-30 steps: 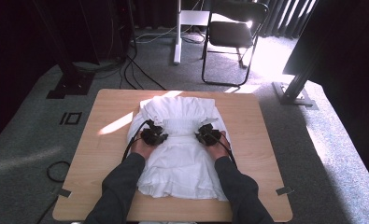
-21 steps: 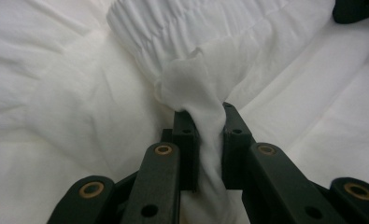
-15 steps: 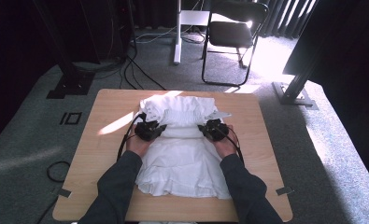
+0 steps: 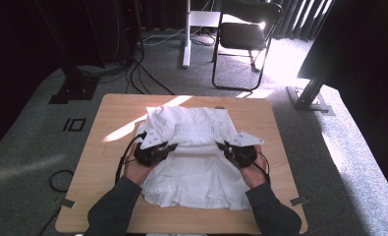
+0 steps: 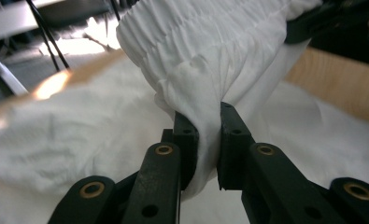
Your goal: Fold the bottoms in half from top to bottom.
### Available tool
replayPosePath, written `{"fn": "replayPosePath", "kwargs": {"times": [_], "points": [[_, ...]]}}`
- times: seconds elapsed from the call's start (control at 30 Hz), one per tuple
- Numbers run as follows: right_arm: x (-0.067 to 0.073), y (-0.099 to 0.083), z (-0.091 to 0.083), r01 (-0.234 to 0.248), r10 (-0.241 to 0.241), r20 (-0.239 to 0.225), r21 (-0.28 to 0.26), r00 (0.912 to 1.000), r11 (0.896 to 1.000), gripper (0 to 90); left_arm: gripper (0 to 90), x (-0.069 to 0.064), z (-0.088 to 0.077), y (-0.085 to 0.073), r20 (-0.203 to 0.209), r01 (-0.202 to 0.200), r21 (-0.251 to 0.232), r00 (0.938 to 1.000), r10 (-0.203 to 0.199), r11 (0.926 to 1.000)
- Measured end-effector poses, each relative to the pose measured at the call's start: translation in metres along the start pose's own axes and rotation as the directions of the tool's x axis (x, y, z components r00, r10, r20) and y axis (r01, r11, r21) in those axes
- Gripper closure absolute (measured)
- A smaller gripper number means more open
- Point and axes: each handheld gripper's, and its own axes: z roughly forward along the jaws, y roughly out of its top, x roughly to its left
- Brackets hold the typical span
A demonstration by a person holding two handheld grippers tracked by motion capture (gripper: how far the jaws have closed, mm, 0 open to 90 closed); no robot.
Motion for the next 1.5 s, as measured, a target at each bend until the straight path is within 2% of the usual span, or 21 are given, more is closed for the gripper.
{"fn": "replayPosePath", "kwargs": {"times": [0.1,0.13,0.17,0.23,0.3,0.37,0.43,0.5,0.57,0.6,0.67,0.73,0.83,0.9,1.0,1.03,1.07,1.17,1.3,1.4,1.5], "points": [[0.010,-0.031,0.008,-0.011,0.013,-0.033,0.071,0.9994,0.997,83.0,80.2,-0.001,0.017,-0.031,0.045,0.060,0.084,0.9969,-0.064,0.9946],[0.011,-0.037,0.011,-0.021,0.025,-0.044,0.087,0.9987,0.996,83.3,79.9,-0.001,0.017,-0.031,0.045,0.060,0.084,0.9969,-0.064,0.9946],[0.011,-0.037,0.011,-0.021,0.025,-0.044,0.087,0.9987,0.996,83.3,79.9,-0.003,0.021,-0.040,0.047,0.065,0.115,0.9964,-0.071,0.9912],[0.017,-0.059,0.020,-0.045,0.055,-0.066,0.141,0.9963,0.989,83.3,77.5,-0.007,0.029,-0.051,0.060,0.058,0.175,0.9958,-0.070,0.9829],[0.019,-0.072,0.027,-0.062,0.077,-0.075,0.190,0.9942,0.980,77.5,72.5,-0.007,0.031,-0.053,0.064,0.066,0.190,0.9948,-0.080,0.9795],[0.019,-0.076,0.028,-0.074,0.093,-0.081,0.214,0.9924,0.974,65.4,65.5,-0.006,0.026,-0.051,0.052,0.074,0.184,0.9950,-0.085,0.9801],[0.017,-0.074,0.022,-0.086,0.106,-0.091,0.203,0.9902,0.975,55.4,61.2,-0.003,0.017,-0.047,0.042,0.086,0.139,0.9949,-0.092,0.9866],[0.012,-0.068,0.012,-0.098,0.115,-0.094,0.165,0.9889,0.981,51.0,55.9,0.004,0.007,-0.042,0.014,0.101,0.091,0.9946,-0.103,0.9906],[0.003,-0.058,0.001,-0.124,0.135,-0.099,0.111,0.9858,0.986,50.3,56.2,0.016,0.001,-0.035,-0.015,0.139,0.060,0.9903,-0.138,0.9886],[-0.001,-0.053,-0.002,-0.137,0.145,-0.096,0.089,0.9846,0.987,52.8,59.3,0.020,0.001,-0.032,-0.023,0.153,0.051,0.9882,-0.152,0.9870],[-0.010,-0.044,-0.002,-0.159,0.165,-0.075,0.075,0.9835,0.984,74.8,72.0,0.029,0.004,-0.024,-0.037,0.173,0.046,0.9845,-0.171,0.9839],[-0.018,-0.038,0.008,-0.173,0.177,-0.032,0.105,0.9837,0.979,84.2,85.2,0.036,0.016,-0.014,-0.047,0.193,0.064,0.9807,-0.190,0.9792],[-0.030,-0.037,0.033,-0.240,0.244,-0.009,0.157,0.9697,0.958,85.7,87.4,0.038,0.039,-0.006,-0.056,0.211,0.119,0.9770,-0.205,0.9702],[-0.036,-0.041,0.055,-0.269,0.270,0.027,0.213,0.9626,0.939,85.5,86.8,0.040,0.060,-0.007,-0.064,0.224,0.179,0.9743,-0.216,0.9579],[-0.039,-0.047,0.079,-0.268,0.267,0.042,0.282,0.9626,0.921,85.4,86.0,0.042,0.084,-0.015,-0.064,0.225,0.264,0.9744,-0.215,0.9378],[-0.039,-0.049,0.083,-0.264,0.264,0.040,0.289,0.9636,0.920,85.3,85.9,0.042,0.087,-0.017,-0.055,0.221,0.271,0.9753,-0.214,0.9369],[-0.039,-0.050,0.085,-0.268,0.270,0.030,0.286,0.9623,0.920,85.0,85.1,0.041,0.090,-0.020,-0.037,0.201,0.273,0.9793,-0.199,0.9407],[-0.039,-0.050,0.079,-0.292,0.306,-0.018,0.248,0.9518,0.923,83.2,84.2,0.036,0.084,-0.025,-0.006,0.204,0.248,0.9779,-0.209,0.9470],[-0.032,-0.050,0.060,-0.258,0.280,-0.093,0.198,0.9554,0.946,80.6,83.7,0.023,0.066,-0.031,0.039,0.203,0.197,0.9759,-0.215,0.9591],[-0.025,-0.052,0.046,-0.244,0.272,-0.150,0.179,0.9506,0.953,78.4,83.0,0.007,0.056,-0.040,0.090,0.166,0.178,0.9788,-0.184,0.9700],[-0.019,-0.053,0.036,-0.206,0.232,-0.169,0.162,0.9579,0.965,75.2,82.4,-0.008,0.053,-0.048,0.120,0.111,0.200,0.9832,-0.137,0.9735]]}}
